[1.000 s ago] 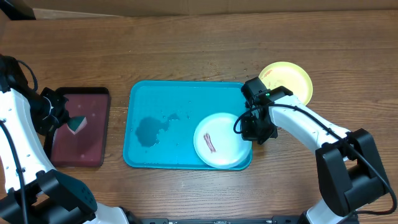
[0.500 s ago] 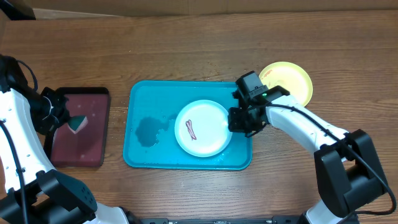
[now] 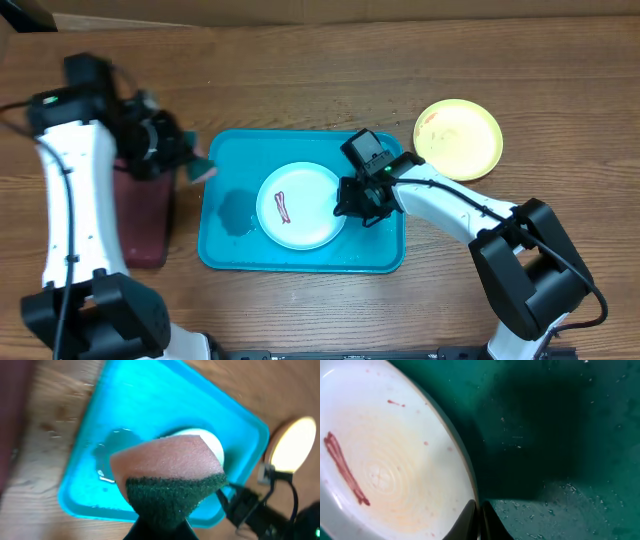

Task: Clean dirty plates on tray and stack at the side

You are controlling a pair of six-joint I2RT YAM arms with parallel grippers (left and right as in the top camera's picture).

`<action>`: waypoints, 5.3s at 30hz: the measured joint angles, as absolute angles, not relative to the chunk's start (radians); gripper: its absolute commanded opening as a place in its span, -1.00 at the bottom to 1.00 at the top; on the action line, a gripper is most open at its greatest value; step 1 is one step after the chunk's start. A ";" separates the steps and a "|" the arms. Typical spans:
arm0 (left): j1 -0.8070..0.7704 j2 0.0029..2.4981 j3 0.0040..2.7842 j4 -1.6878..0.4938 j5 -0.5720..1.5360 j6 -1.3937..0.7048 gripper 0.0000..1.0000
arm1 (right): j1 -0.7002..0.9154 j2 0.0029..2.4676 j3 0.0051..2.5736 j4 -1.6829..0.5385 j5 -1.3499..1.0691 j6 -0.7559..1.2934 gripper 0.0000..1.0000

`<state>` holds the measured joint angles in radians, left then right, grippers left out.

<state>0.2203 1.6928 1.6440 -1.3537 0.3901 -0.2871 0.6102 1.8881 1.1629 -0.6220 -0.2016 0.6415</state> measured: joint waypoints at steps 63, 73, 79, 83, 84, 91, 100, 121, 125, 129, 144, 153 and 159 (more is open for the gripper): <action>-0.278 1.729 1.166 -0.699 0.377 -0.474 -0.91 | 0.583 1.988 1.283 -0.667 -0.204 0.487 -0.90; -0.280 1.920 1.163 -0.624 0.367 -0.552 -0.92 | 0.583 1.989 1.283 -0.665 -0.203 0.490 -0.90; -0.284 1.944 1.195 -0.672 0.326 -0.551 -0.92 | 0.583 1.991 1.283 -0.665 -0.202 0.490 -0.92; -0.304 1.944 1.221 -0.739 0.216 -0.552 -0.92 | 0.585 1.992 1.283 -0.658 -0.206 0.490 -0.92; -0.307 1.944 1.228 -0.759 0.183 -0.552 -0.92 | 0.591 1.993 1.283 -0.652 -0.207 0.490 -0.92; -0.310 1.936 1.266 -0.921 -0.173 -0.552 -0.92 | 0.603 1.995 1.283 -0.647 -0.211 0.493 -0.92; -0.296 1.969 1.483 -1.136 -0.372 -0.551 -0.92 | 0.600 1.996 1.283 -0.648 -0.221 0.497 -0.92; -0.326 1.972 1.309 -0.950 0.211 -0.437 -0.92 | 0.598 1.996 1.283 -0.648 -0.220 0.497 -0.92; -0.325 1.941 1.231 -0.857 0.204 -0.439 -0.91 | 0.598 1.996 1.283 -0.650 -0.216 0.496 -0.92; -0.343 1.920 1.211 -0.861 0.106 -0.493 -0.92 | 0.598 1.996 1.283 -0.650 -0.217 0.496 -0.93; -0.360 1.948 1.255 -1.189 -0.492 -0.912 -0.92 | 0.642 2.000 1.285 -0.633 -0.296 0.497 -0.93; -0.249 1.868 1.443 -1.246 -0.466 -0.910 -0.92 | 0.584 1.972 1.291 -0.667 -0.217 0.448 -0.93; 0.028 1.702 1.461 -1.227 -0.245 -0.796 -0.92 | 0.591 1.845 1.319 -0.715 -0.115 0.357 -0.93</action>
